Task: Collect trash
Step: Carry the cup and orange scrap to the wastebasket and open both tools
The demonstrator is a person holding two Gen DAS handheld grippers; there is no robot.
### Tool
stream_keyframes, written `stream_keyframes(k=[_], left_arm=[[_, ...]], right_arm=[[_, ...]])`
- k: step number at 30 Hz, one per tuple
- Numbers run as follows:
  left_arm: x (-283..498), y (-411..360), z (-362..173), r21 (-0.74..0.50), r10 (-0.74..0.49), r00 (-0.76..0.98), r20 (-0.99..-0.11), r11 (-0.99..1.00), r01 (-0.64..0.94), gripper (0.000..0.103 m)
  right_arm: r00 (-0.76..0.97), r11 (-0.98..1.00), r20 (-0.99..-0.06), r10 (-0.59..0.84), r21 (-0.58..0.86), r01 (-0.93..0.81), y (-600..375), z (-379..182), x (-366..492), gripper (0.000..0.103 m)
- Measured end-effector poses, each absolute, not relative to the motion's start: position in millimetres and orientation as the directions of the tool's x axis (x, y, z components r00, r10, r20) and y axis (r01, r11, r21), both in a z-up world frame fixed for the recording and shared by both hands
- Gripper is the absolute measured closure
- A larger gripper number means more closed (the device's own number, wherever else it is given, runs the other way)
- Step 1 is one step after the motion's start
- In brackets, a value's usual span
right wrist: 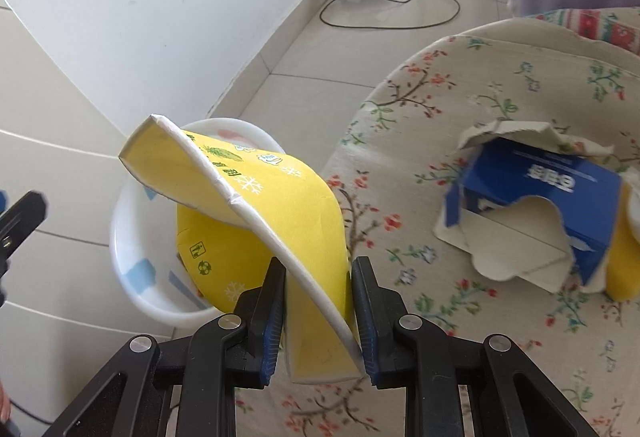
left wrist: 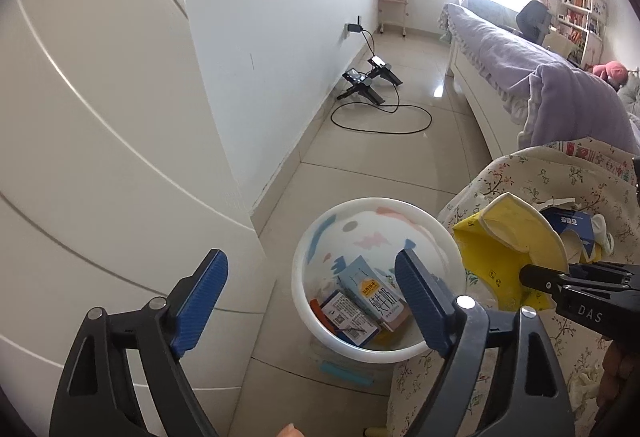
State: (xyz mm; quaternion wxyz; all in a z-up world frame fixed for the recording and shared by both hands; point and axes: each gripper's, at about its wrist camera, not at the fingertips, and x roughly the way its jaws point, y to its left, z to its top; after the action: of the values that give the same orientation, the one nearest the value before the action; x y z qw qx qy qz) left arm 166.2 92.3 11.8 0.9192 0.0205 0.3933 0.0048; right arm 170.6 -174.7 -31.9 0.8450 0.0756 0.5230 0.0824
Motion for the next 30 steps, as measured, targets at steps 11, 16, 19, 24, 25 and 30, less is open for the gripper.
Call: stream_keyframes(k=[11, 16, 19, 24, 25, 30], left_arm=[[164.8, 123.9, 7.9, 0.045, 0.071, 0.661, -0.747, 0.997, -0.056, 0.012], [163.9, 130.0, 6.0, 0.049, 0.077, 0.654, -0.753, 0.997, -0.061, 0.012], [162.5, 132.3, 7.2, 0.040, 0.070, 0.653, -0.754, 0.997, -0.060, 0.012], [160.7, 130.4, 8.6, 0.028, 0.058, 0.653, -0.755, 0.998, -0.056, 0.012], [160.0, 129.8, 8.7, 0.028, 0.057, 0.653, -0.755, 0.998, -0.055, 0.012], [156.4, 126.5, 10.0, 0.020, 0.045, 0.653, -0.756, 0.999, -0.046, 0.012]], right_arm=[[0.433, 0.976, -0.876, 0.212, 0.212, -0.050, -155.1, -47.2, 192.5, 0.072], [0.445, 0.948, -0.842, 0.306, 0.312, -0.062, -154.4, -48.3, 198.4, 0.030], [0.469, 0.944, -0.827, 0.310, 0.326, -0.048, -156.2, -41.9, 196.9, 0.023], [0.483, 0.961, -0.836, 0.261, 0.273, -0.047, -157.7, -31.4, 192.7, 0.022], [0.482, 0.961, -0.837, 0.259, 0.272, -0.044, -158.5, -30.2, 191.8, 0.022], [0.491, 0.964, -0.836, 0.245, 0.263, -0.032, -165.4, -24.0, 185.7, 0.022]])
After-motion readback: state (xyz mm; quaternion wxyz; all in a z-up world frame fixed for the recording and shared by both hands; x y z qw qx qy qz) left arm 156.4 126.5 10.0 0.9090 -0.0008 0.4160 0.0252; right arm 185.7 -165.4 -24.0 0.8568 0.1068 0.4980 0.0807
